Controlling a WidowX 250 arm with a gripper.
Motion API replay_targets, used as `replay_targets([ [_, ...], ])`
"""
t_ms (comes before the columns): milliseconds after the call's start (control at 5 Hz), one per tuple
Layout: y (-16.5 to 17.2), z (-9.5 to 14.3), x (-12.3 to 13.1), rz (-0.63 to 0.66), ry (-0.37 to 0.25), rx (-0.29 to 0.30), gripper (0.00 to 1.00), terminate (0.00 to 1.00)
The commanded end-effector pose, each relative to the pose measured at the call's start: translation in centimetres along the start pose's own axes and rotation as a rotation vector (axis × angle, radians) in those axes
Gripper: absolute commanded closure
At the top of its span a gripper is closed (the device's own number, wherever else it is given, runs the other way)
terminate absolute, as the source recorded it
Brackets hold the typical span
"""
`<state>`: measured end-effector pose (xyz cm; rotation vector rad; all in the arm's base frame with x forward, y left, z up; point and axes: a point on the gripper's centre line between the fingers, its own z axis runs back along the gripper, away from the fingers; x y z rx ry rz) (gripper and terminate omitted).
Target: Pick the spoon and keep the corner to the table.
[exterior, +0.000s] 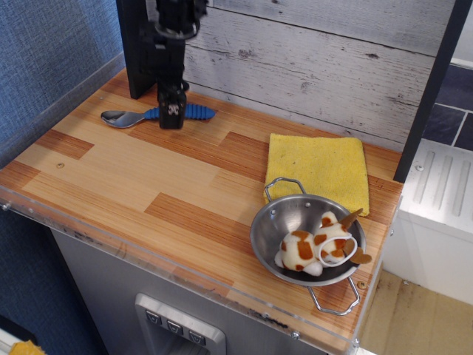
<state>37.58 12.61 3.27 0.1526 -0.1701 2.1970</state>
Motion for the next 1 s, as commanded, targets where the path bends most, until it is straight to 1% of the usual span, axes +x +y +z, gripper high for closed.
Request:
replay_targets([
  [0, 1.4, 8.1, 3.3, 0.038, 0.077, -0.125, 0.00, 0.00],
  [200, 2.7, 10.8, 5.1, 0.019, 0.116, -0.164, 0.00, 0.00],
  [600, 2.7, 10.8, 5.1, 0.019, 0.116, -0.164, 0.00, 0.00],
  [800, 2.7, 10.8, 5.1, 0.019, 0.116, -0.164, 0.00, 1.00],
])
